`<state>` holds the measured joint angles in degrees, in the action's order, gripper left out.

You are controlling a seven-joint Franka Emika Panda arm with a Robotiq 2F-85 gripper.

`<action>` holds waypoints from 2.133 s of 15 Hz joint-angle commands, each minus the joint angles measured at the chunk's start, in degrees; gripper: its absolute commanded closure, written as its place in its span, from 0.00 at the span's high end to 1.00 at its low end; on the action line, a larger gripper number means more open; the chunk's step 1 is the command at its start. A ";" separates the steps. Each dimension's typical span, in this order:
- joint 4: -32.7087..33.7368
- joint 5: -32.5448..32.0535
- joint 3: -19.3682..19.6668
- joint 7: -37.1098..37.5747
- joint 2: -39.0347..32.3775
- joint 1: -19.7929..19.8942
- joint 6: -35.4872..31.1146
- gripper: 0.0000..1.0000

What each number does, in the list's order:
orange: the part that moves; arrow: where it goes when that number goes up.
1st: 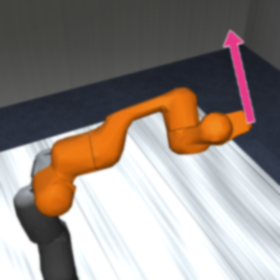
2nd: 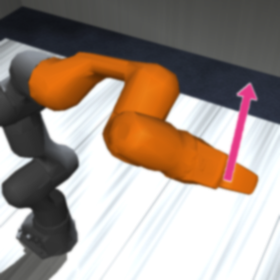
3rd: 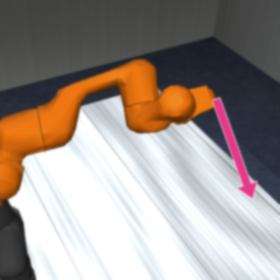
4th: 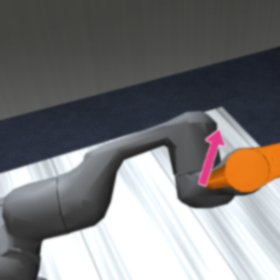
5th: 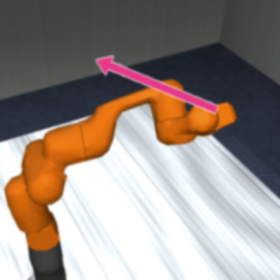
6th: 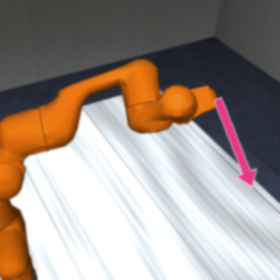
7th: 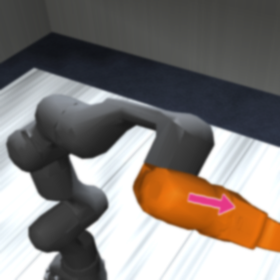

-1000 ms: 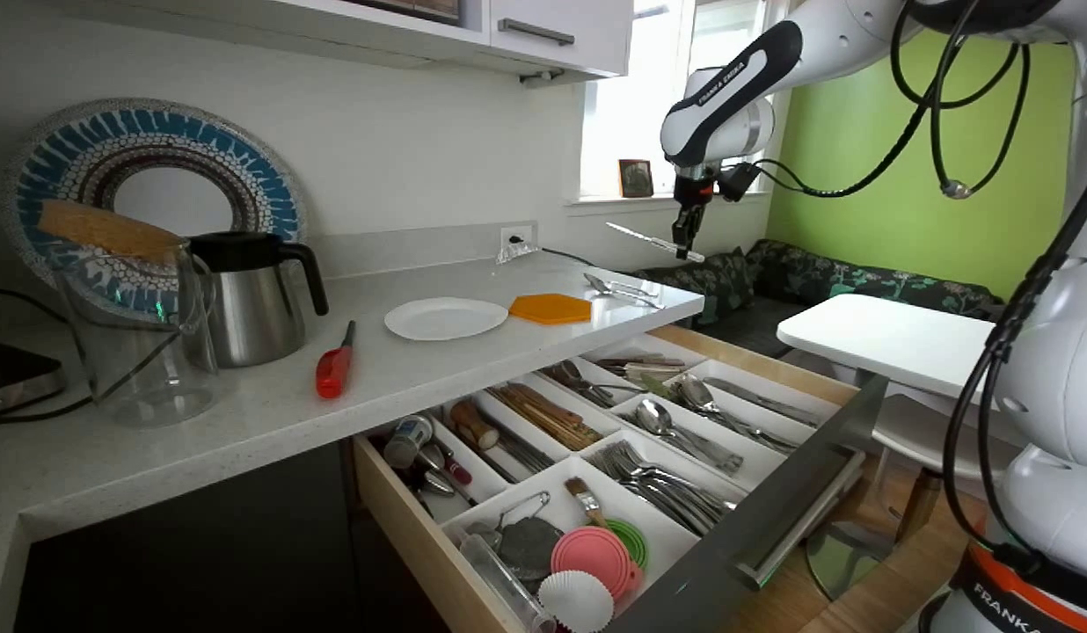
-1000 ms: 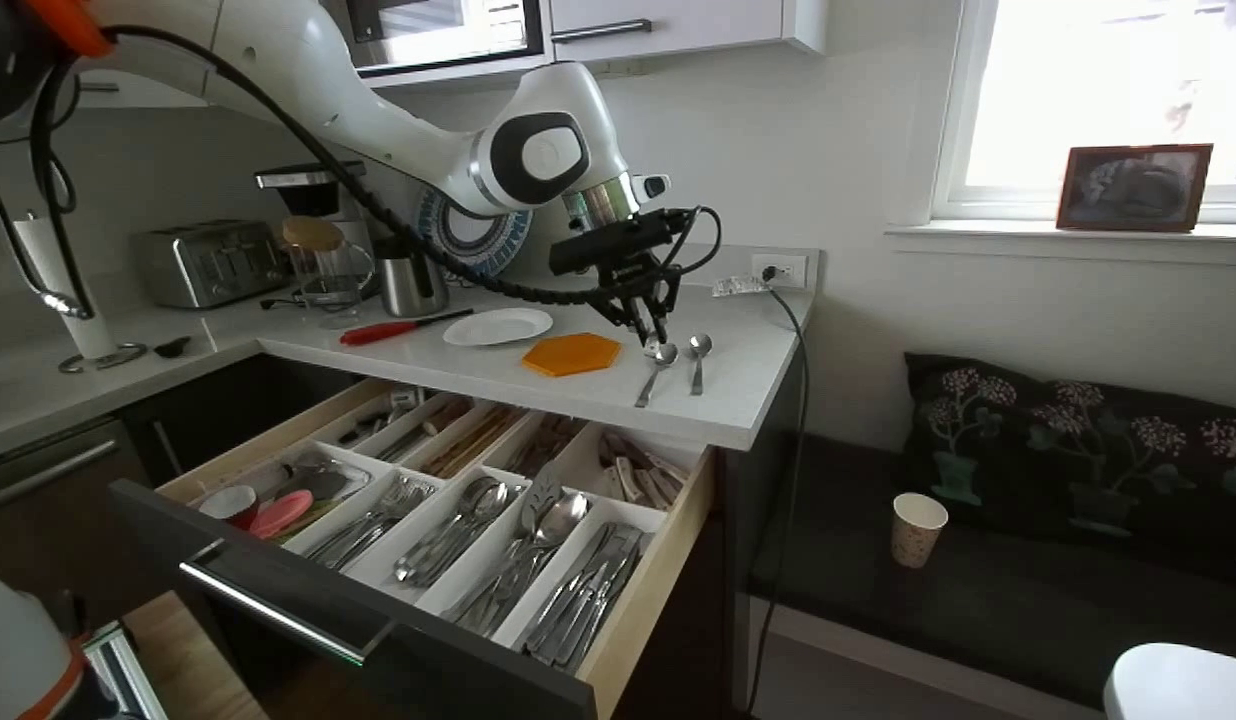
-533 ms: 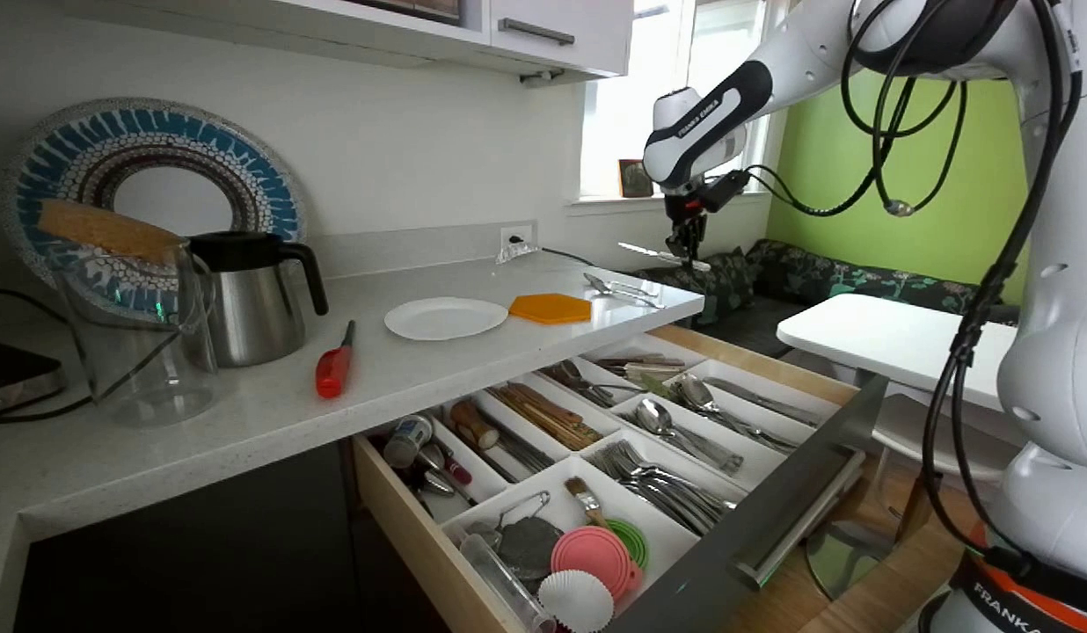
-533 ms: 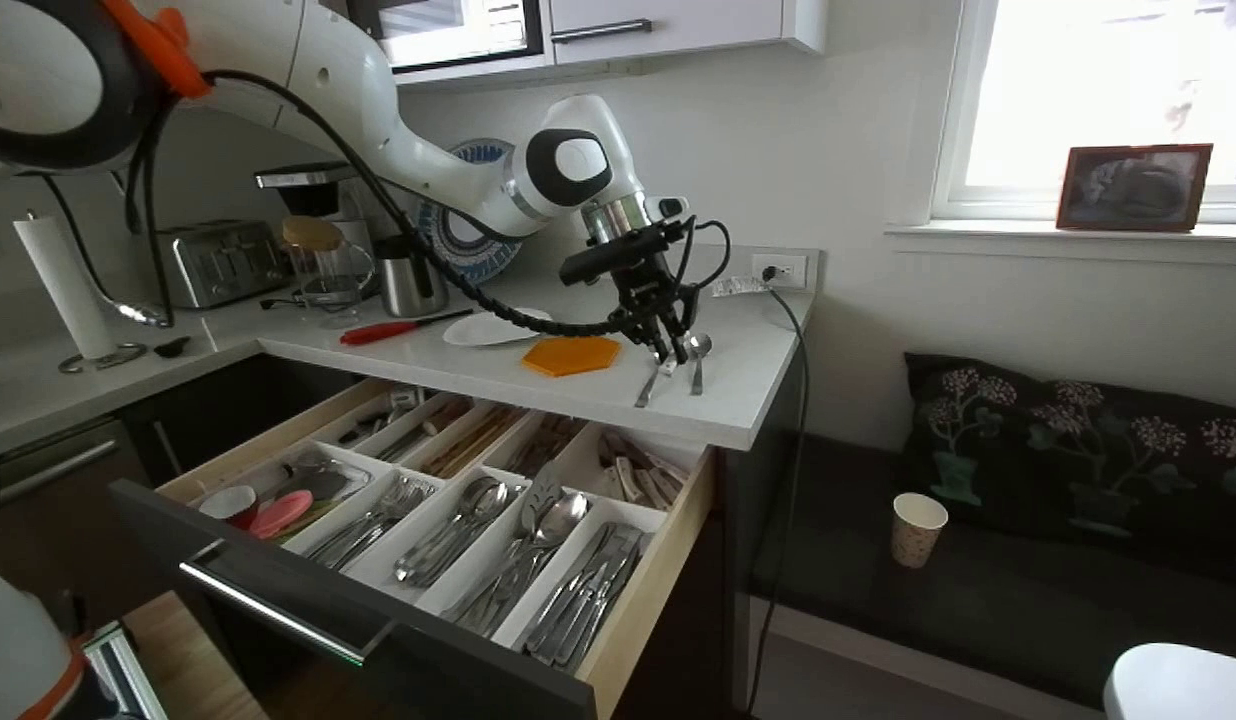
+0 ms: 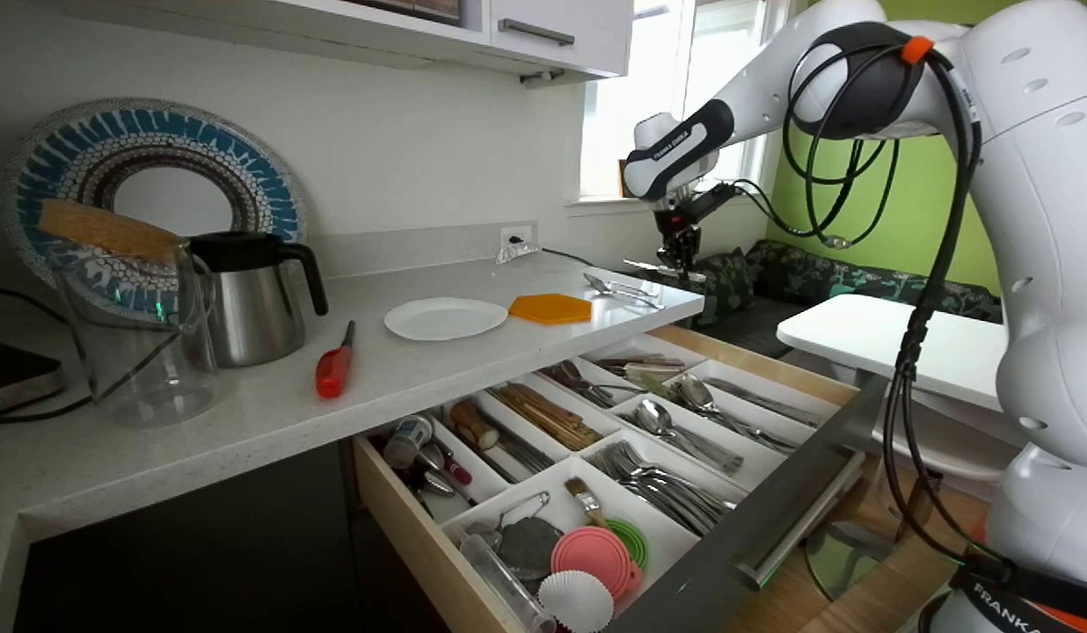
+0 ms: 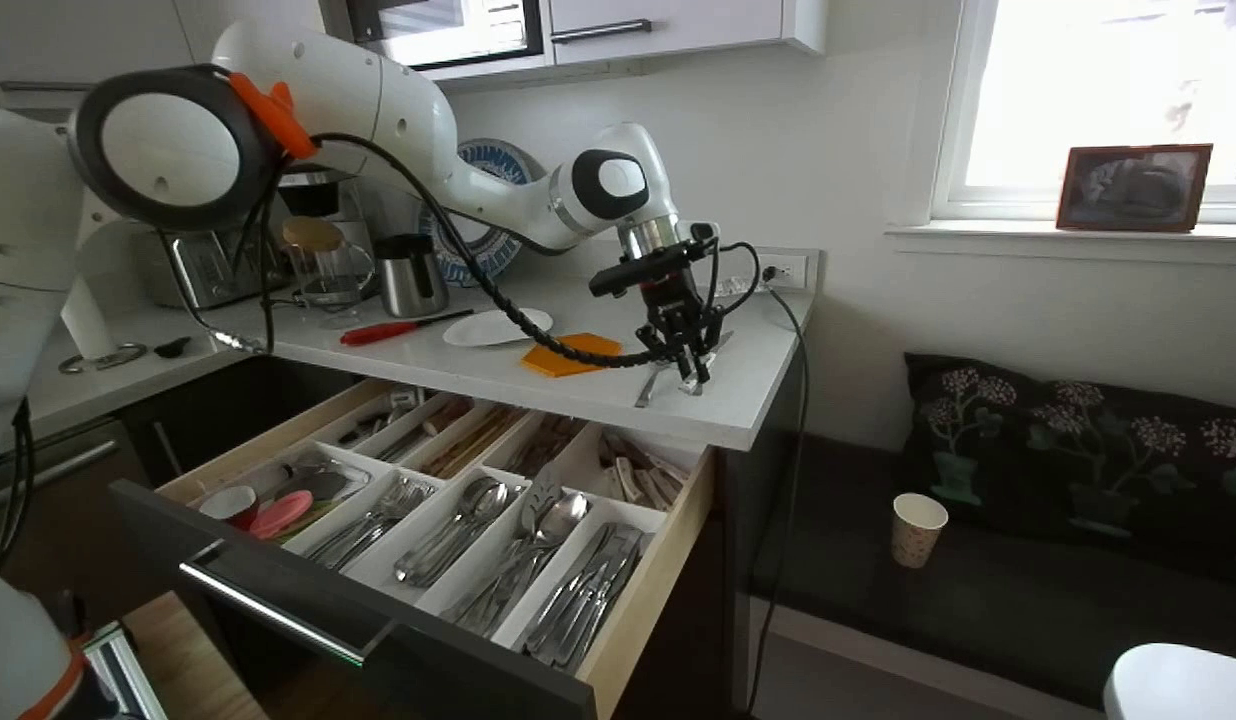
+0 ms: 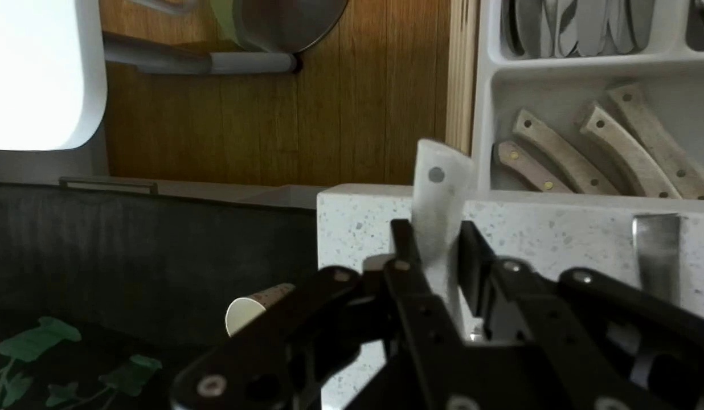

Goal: Remove a knife from the kitchen drawer

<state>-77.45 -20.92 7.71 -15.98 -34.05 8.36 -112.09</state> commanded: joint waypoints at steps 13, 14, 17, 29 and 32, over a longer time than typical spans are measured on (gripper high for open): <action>25.57 2.23 0.32 -0.27 -19.02 1.02 8.49 0.30; 26.52 2.26 0.35 -0.31 -19.62 1.06 8.92 0.24; 28.87 2.34 0.36 -0.58 -20.89 1.15 10.13 0.18; 14.68 4.82 -3.07 -9.53 -4.92 3.29 7.97 1.00; 8.26 7.55 -4.91 -12.86 0.35 5.17 0.51 1.00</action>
<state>-57.84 -16.01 5.35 -25.68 -41.54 11.34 -104.49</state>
